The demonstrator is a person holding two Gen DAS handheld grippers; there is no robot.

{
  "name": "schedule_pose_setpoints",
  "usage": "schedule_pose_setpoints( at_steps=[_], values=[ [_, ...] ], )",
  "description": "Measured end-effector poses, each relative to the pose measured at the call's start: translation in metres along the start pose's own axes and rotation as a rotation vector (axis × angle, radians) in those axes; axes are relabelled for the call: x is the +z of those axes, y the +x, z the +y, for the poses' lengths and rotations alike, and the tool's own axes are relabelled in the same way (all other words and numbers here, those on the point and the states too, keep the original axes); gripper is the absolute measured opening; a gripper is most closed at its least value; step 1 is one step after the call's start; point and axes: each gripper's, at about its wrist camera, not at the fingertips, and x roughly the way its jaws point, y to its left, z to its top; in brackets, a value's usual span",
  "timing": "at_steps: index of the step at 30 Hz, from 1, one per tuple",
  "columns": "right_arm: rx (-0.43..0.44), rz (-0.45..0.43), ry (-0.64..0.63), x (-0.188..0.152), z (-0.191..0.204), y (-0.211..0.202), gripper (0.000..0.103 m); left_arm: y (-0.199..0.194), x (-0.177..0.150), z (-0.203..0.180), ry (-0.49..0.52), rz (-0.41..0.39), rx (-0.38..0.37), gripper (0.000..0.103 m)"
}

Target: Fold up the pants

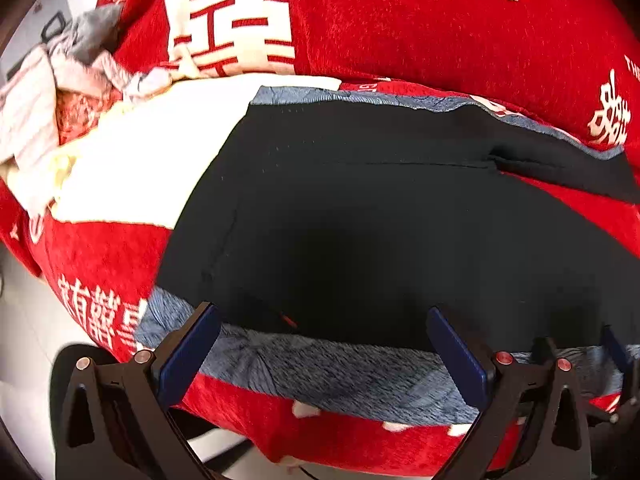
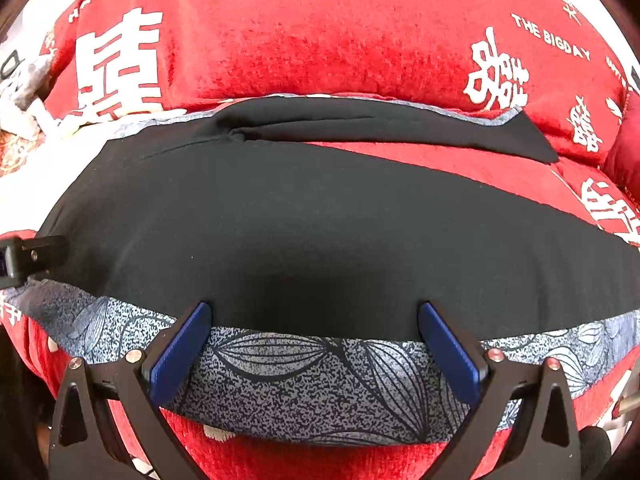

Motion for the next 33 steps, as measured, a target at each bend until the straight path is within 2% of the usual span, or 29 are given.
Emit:
schedule_pose_setpoints(
  at_steps=[6, 11, 18, 23, 27, 31, 33],
  values=[
    [0.005, 0.153, -0.008, 0.018, -0.003, 0.009, 0.103, -0.001, 0.008, 0.007, 0.023, -0.029, -0.006, 0.103],
    [0.009, 0.235, -0.011, 0.024, -0.005, 0.016, 0.103, 0.003, 0.015, 0.006, 0.05, -0.029, -0.027, 0.103],
    [0.011, 0.304, -0.04, 0.03, -0.004, 0.02, 0.103, 0.012, 0.029, 0.005, 0.069, -0.023, -0.082, 0.103],
    [0.011, 0.361, -0.048, 0.035, -0.003, 0.024, 0.103, 0.031, 0.033, 0.006, 0.063, 0.063, -0.131, 0.103],
    [0.005, 0.364, -0.048, 0.036, -0.003, 0.024, 0.103, 0.041, 0.033, 0.01, 0.035, 0.113, -0.17, 0.103],
    [-0.004, 0.365, -0.046, 0.036, -0.002, 0.023, 0.103, 0.043, 0.035, 0.014, 0.021, 0.118, -0.192, 0.103],
    [-0.009, 0.398, -0.044, 0.04, -0.001, 0.023, 0.103, 0.041, 0.038, 0.016, 0.02, 0.113, -0.197, 0.103]
  ],
)
